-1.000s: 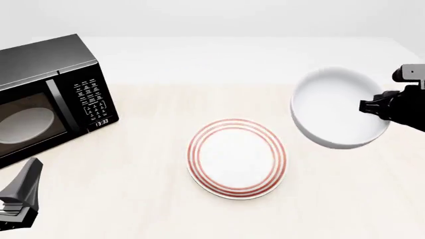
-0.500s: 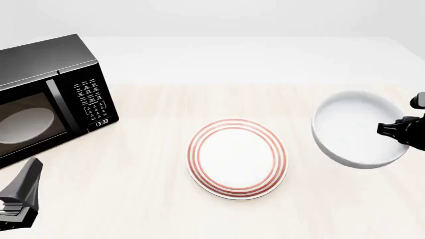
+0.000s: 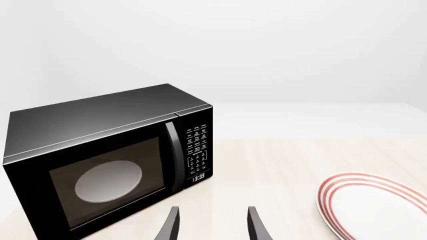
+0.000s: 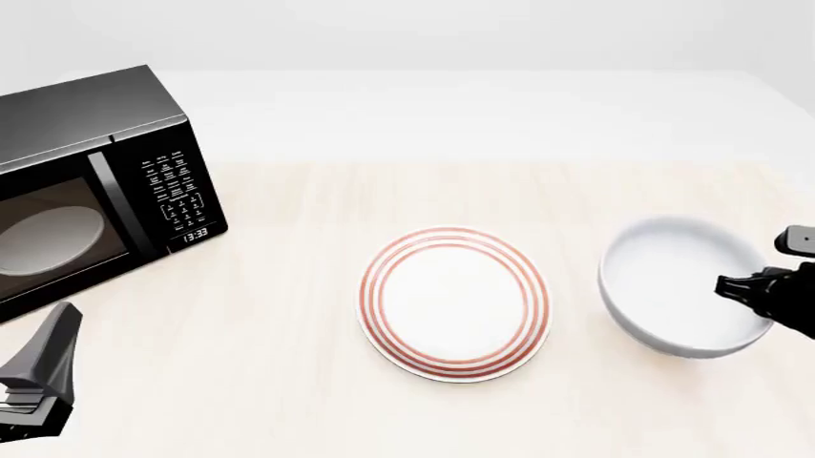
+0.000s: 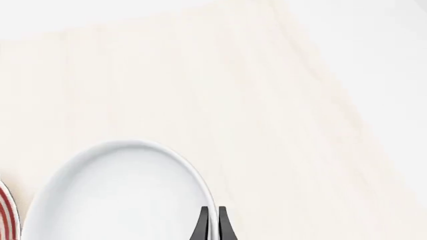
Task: Put the white bowl to the right of the plate.
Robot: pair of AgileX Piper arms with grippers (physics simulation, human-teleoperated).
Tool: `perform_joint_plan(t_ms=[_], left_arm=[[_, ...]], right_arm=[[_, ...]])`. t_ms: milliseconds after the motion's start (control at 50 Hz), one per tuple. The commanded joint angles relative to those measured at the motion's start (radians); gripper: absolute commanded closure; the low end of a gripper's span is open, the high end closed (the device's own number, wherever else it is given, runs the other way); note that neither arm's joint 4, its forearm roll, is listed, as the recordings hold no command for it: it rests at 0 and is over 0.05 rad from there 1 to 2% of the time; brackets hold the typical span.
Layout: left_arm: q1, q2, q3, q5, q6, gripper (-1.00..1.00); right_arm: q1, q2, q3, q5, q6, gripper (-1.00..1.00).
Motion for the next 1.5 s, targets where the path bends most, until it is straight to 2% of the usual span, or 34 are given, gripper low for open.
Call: perform_joint_plan(t_ms=[20,320,560,640,660,680,720,740,820,1020,1100,1140,1180,1220,1280,1300,1360,1420,1500], left_arm=[[0.0,0.0,0.0,0.0,0.0,-1.0],[0.0,0.0,0.0,0.0,0.0,-1.0],[0.0,0.0,0.0,0.0,0.0,-1.0],[0.0,0.0,0.0,0.0,0.0,-1.0],[0.0,0.0,0.0,0.0,0.0,-1.0],[0.0,0.0,0.0,0.0,0.0,-1.0],[0.0,0.0,0.0,0.0,0.0,-1.0],[0.0,0.0,0.0,0.0,0.0,-1.0],[0.0,0.0,0.0,0.0,0.0,-1.0],[0.0,0.0,0.0,0.0,0.0,-1.0],[0.0,0.0,0.0,0.0,0.0,-1.0],[0.0,0.0,0.0,0.0,0.0,-1.0],[0.0,0.0,0.0,0.0,0.0,-1.0],[0.0,0.0,0.0,0.0,0.0,-1.0],[0.0,0.0,0.0,0.0,0.0,-1.0],[0.0,0.0,0.0,0.0,0.0,-1.0],[0.0,0.0,0.0,0.0,0.0,-1.0],[0.0,0.0,0.0,0.0,0.0,-1.0],[0.0,0.0,0.0,0.0,0.0,-1.0]], right_arm=[[-0.01,0.074,0.028,-0.082,0.01,1.0],[-0.009,0.174,0.043,-0.167,0.001,1.0],[0.0,0.191,0.04,-0.176,-0.001,1.0],[0.015,0.152,0.039,-0.15,0.001,1.0],[0.033,0.117,0.038,-0.127,0.057,1.0],[0.038,0.088,0.038,-0.108,0.053,-1.0],[0.033,0.058,0.034,-0.081,0.035,-1.0],[0.04,0.029,0.033,-0.061,0.061,-1.0],[0.049,-0.036,0.024,-0.005,0.078,-1.0],[0.048,-0.234,0.015,0.138,0.09,-1.0],[0.063,-0.362,0.008,0.228,0.101,-1.0],[0.064,-0.412,0.005,0.264,0.086,-1.0],[0.099,-0.515,0.002,0.326,0.11,-1.0],[0.117,-0.593,0.0,0.362,0.104,-1.0],[0.138,-0.649,0.001,0.385,0.105,-1.0],[0.15,-0.715,0.003,0.407,0.084,-1.0],[0.21,-0.791,0.008,0.439,0.113,-1.0],[0.235,-0.848,0.021,0.459,0.084,-1.0],[0.294,-0.938,0.036,0.493,0.091,-1.0]])
